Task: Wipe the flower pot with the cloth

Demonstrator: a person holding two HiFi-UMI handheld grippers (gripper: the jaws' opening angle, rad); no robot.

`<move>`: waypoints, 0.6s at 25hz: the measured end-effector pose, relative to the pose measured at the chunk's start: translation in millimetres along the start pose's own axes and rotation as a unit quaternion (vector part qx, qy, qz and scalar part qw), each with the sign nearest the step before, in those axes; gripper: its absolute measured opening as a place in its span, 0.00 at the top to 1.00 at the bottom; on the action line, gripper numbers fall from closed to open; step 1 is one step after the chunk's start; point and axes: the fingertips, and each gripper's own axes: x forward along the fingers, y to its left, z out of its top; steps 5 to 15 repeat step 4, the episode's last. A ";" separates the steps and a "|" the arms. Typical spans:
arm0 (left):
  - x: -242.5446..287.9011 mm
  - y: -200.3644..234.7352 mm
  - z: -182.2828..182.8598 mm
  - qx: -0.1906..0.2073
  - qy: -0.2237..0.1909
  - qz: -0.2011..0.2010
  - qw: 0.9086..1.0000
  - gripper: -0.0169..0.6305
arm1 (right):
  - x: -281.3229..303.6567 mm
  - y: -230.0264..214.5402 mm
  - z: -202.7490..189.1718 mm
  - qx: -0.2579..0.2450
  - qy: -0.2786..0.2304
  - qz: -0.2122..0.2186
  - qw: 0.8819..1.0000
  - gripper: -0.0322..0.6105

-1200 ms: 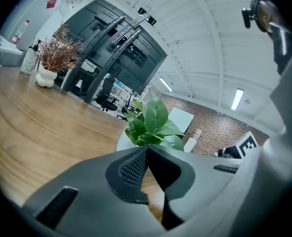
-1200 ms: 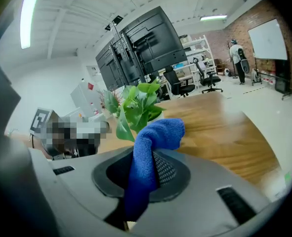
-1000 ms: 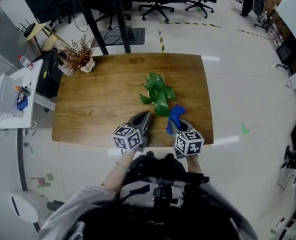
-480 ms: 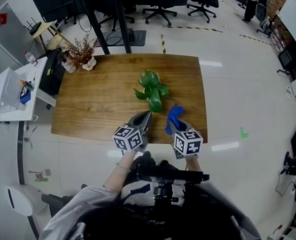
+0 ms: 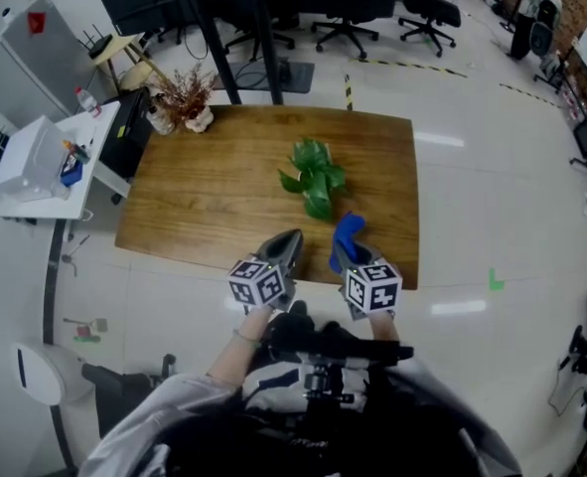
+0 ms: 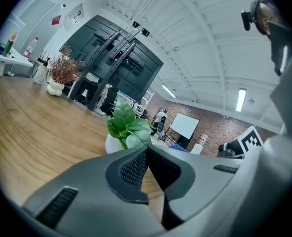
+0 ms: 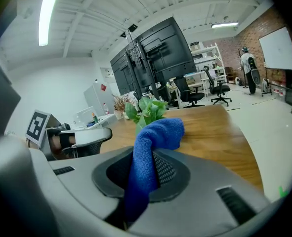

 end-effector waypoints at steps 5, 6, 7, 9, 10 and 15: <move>-5.7 -5.6 -12.5 -0.001 0.007 0.008 1.000 0.97 | -7.7 1.1 -5.8 0.000 0.002 0.007 1.000 0.86; -5.7 -5.6 -12.5 -0.001 0.007 0.008 1.000 0.97 | -7.7 1.1 -5.8 0.000 0.002 0.007 1.000 0.86; -5.7 -5.6 -12.5 -0.001 0.007 0.008 1.000 0.97 | -7.7 1.1 -5.8 0.000 0.002 0.007 1.000 0.86; -5.7 -5.6 -12.5 -0.001 0.007 0.008 1.000 0.97 | -7.7 1.1 -5.8 0.000 0.002 0.007 1.000 0.86; -5.7 -5.6 -12.5 -0.001 0.007 0.008 1.000 0.97 | -7.7 1.1 -5.8 0.000 0.002 0.007 1.000 0.86; -5.7 -5.6 -12.5 -0.001 0.007 0.008 1.000 0.97 | -7.7 1.1 -5.8 0.000 0.002 0.007 1.000 0.86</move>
